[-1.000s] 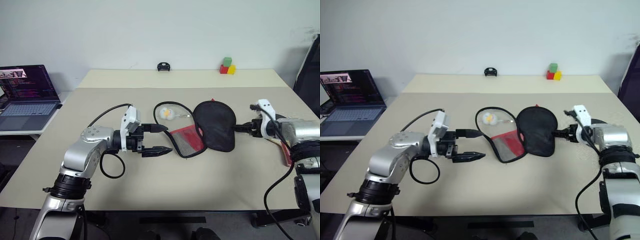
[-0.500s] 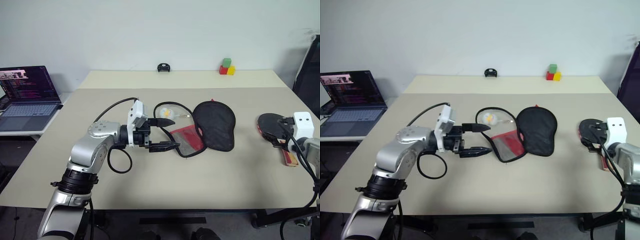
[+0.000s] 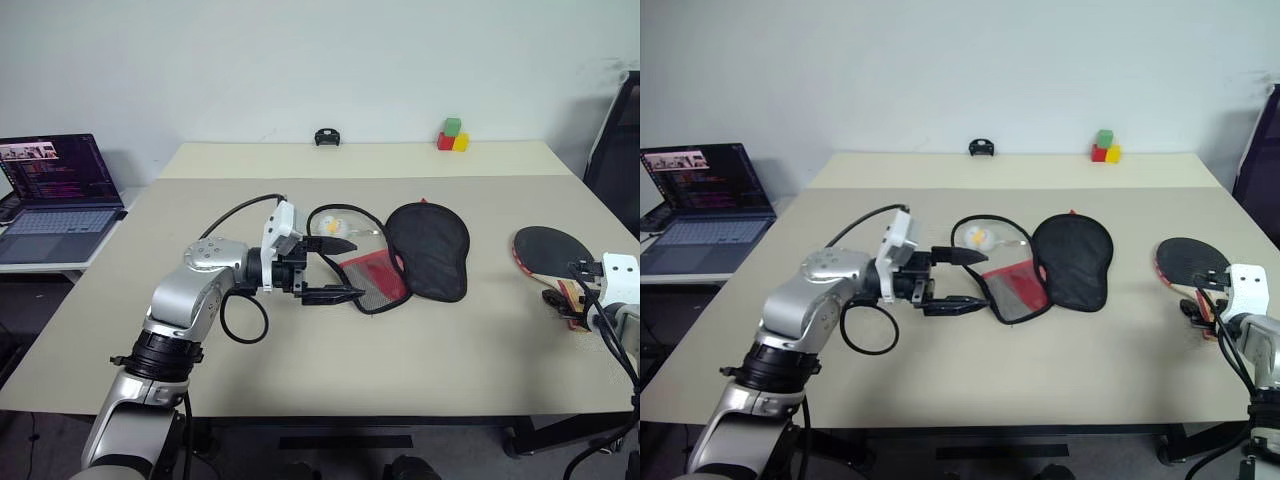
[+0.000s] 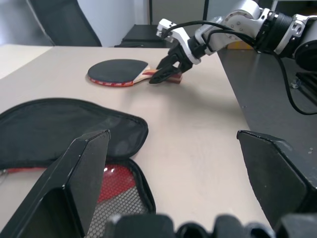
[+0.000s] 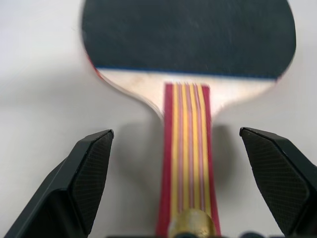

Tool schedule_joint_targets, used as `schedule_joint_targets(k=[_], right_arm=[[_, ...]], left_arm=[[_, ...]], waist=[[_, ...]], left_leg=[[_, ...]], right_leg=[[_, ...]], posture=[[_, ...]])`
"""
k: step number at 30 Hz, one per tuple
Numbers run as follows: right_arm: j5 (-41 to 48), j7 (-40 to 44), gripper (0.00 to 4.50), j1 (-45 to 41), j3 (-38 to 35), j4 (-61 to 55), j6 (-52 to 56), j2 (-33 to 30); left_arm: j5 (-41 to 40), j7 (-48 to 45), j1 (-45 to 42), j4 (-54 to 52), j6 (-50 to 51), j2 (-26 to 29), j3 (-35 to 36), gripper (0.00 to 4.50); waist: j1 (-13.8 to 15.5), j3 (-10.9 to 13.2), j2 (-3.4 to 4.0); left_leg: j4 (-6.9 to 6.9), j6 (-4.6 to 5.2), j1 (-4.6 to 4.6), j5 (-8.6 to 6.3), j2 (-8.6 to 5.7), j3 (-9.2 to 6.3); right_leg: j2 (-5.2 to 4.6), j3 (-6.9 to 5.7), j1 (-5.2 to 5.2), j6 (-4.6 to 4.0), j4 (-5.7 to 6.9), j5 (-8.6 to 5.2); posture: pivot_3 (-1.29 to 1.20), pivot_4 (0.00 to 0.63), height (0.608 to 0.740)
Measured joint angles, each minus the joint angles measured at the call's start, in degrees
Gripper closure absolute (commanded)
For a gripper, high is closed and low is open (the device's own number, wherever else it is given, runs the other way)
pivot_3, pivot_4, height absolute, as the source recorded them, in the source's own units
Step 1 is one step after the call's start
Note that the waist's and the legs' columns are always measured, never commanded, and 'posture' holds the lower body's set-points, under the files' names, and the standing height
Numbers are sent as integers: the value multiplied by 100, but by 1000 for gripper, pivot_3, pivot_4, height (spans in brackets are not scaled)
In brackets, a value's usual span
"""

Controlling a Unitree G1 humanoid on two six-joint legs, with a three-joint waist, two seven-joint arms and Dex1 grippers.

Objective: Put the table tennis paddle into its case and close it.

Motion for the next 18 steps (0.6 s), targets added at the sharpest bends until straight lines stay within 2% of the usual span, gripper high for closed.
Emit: schedule_joint_targets(k=[8,11,14,18], right_arm=[[-26,50,21,-353,171,591,-203,-14],[-106,94,21,-467,307,836,-337,-27],[-204,181,649,-548,442,1015,-487,-56],[-235,249,1959,-640,552,1163,-606,-56]], left_arm=[[31,10,1,6,-6,2,1,0],[39,12,2,7,-6,3,1,0],[50,14,2,7,-7,5,3,0],[52,14,2,6,-7,11,3,0]], waist=[[-25,-3,-6],[-50,3,-15],[-54,3,-15],[-53,3,-16]], left_leg=[[4,1,17,0,1,2],[-4,3,83,-1,1,-1],[-7,4,110,-2,5,-7],[-6,4,111,-2,4,-12]], right_leg=[[0,0,21,1,-2,1],[1,-2,88,1,-21,0],[5,-6,123,3,-41,1],[6,-8,136,15,-62,10]], posture=[[0,150,740],[0,150,740],[0,150,740],[0,150,740]])
